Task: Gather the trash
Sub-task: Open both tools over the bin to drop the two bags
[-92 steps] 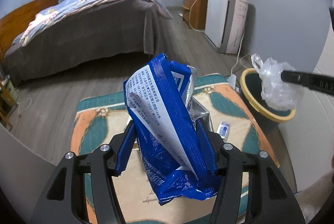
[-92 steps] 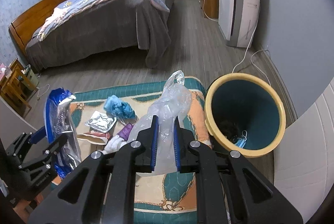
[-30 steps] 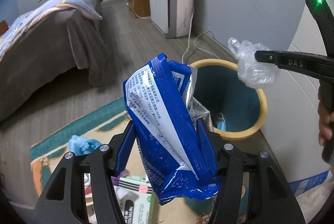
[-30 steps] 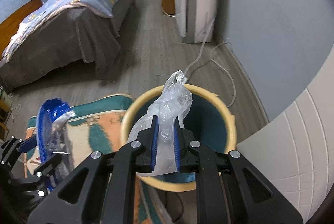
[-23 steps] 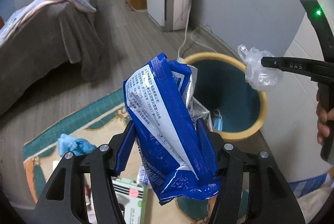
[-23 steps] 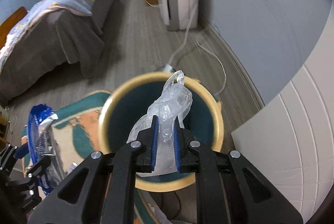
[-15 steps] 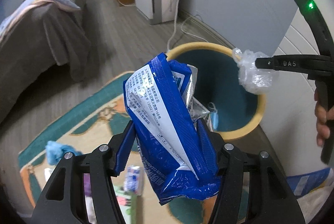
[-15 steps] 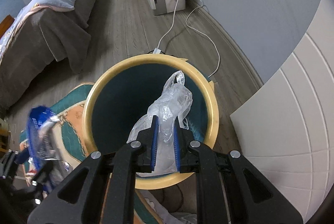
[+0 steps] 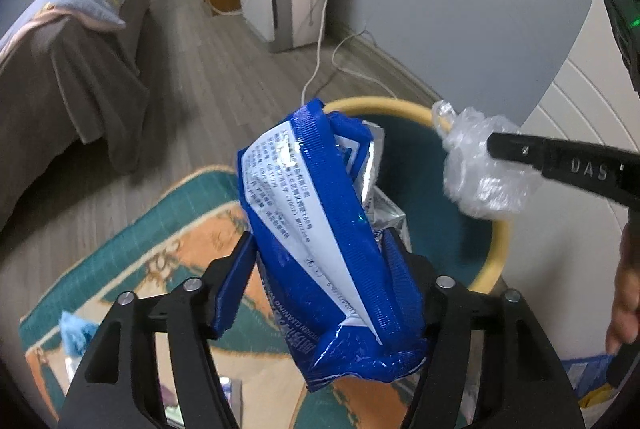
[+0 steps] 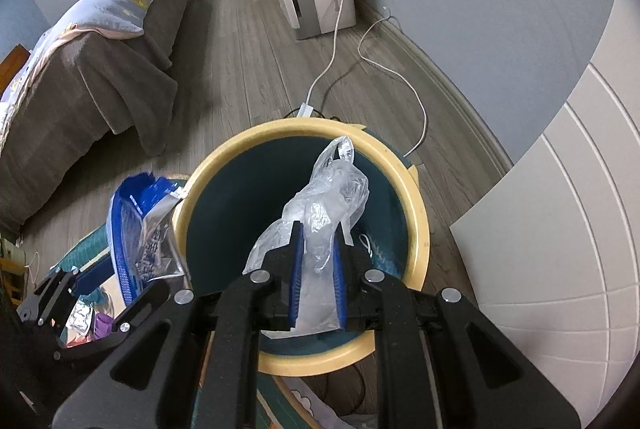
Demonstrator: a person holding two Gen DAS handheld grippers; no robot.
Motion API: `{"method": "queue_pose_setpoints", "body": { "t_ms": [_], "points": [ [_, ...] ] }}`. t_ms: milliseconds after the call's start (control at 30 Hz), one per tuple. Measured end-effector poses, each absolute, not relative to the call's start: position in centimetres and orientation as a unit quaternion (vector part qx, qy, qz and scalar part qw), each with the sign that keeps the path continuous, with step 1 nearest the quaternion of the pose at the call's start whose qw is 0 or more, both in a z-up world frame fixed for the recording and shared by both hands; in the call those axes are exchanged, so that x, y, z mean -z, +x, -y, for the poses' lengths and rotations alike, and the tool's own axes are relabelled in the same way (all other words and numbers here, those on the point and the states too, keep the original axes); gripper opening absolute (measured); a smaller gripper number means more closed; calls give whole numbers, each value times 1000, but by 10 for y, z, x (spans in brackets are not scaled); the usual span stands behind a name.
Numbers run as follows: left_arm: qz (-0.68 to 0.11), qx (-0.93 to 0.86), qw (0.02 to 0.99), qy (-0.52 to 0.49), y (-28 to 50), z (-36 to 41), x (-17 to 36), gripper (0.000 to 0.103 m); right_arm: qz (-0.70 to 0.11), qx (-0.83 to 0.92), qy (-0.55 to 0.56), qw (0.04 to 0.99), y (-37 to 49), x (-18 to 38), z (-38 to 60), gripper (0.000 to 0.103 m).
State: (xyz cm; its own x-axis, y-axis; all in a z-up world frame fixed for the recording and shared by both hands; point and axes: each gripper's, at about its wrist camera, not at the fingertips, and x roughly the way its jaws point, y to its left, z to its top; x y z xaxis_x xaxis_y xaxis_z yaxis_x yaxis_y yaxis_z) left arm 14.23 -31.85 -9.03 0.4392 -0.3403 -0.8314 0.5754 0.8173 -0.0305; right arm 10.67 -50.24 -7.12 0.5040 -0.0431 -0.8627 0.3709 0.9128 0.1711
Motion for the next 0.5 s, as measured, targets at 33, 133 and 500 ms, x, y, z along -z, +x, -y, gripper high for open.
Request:
{"method": "queue_pose_setpoints", "body": {
  "t_ms": [33, 133, 500],
  "points": [
    [-448, 275, 841, 128, 142, 319, 89, 73, -480, 124, 169, 852, 107, 70, 503, 26],
    [-438, 275, 847, 121, 142, 318, 87, 82, -475, 136, 164, 854, 107, 69, 503, 57],
    [-432, 243, 862, 105, 133, 277, 78, 95, -464, 115, 147, 866, 112, 51, 477, 97]
  ]
}}
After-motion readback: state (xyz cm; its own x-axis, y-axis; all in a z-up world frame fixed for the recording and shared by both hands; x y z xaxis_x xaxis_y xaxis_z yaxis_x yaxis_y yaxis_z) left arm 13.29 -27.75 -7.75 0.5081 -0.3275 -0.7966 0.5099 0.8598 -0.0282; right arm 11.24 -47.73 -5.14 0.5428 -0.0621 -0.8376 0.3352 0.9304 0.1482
